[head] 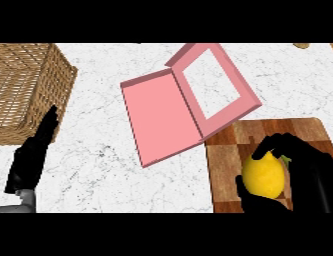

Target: Pick the lemon from the cutting board and place it in the cardboard box

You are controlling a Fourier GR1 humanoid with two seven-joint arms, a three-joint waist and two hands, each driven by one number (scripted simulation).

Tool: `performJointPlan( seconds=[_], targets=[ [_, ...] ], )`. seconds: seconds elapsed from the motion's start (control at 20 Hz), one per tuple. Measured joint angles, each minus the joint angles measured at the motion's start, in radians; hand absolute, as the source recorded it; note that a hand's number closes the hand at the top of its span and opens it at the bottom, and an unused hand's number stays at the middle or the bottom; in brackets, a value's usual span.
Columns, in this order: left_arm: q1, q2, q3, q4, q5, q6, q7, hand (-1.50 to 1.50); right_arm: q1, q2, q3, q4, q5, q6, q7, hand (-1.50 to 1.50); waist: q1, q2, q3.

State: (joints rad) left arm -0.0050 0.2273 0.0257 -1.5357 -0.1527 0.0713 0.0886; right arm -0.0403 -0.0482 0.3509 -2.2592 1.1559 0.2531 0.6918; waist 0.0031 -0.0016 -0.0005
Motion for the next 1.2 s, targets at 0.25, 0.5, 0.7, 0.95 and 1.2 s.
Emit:
performJointPlan(
  seconds=[0.25, 0.5, 0.7, 0.95, 1.2],
  targets=[
    [-0.014, -0.008, -0.006, -0.017, -0.011, 0.000, 0.030, 0.00, -0.200, 0.034, -0.006, 0.031, -0.076, 0.018, 0.053, 1.50, 0.005, 0.001, 0.000],
    [0.000, -0.015, 0.002, 0.009, -0.013, -0.005, -0.010, 0.00, -0.452, 0.044, 0.003, 0.162, -0.142, 0.008, 0.190, 1.50, 0.009, 0.002, 0.000],
    [0.003, -0.010, 0.012, 0.004, -0.008, -0.018, -0.016, 0.00, -0.620, 0.046, -0.020, 0.339, -0.184, -0.041, 0.237, 1.50, 0.013, 0.002, 0.000],
    [-0.008, -0.014, 0.016, 0.005, -0.008, -0.026, 0.000, 0.00, -0.761, 0.047, -0.054, 0.576, -0.237, -0.125, 0.227, 1.50, 0.014, 0.004, 0.000],
    [-0.006, -0.020, 0.011, 0.007, -0.016, -0.029, -0.015, 0.00, -0.889, 0.048, -0.069, 0.856, -0.309, -0.232, 0.202, 1.50, 0.023, 0.006, 0.000]
  ],
)
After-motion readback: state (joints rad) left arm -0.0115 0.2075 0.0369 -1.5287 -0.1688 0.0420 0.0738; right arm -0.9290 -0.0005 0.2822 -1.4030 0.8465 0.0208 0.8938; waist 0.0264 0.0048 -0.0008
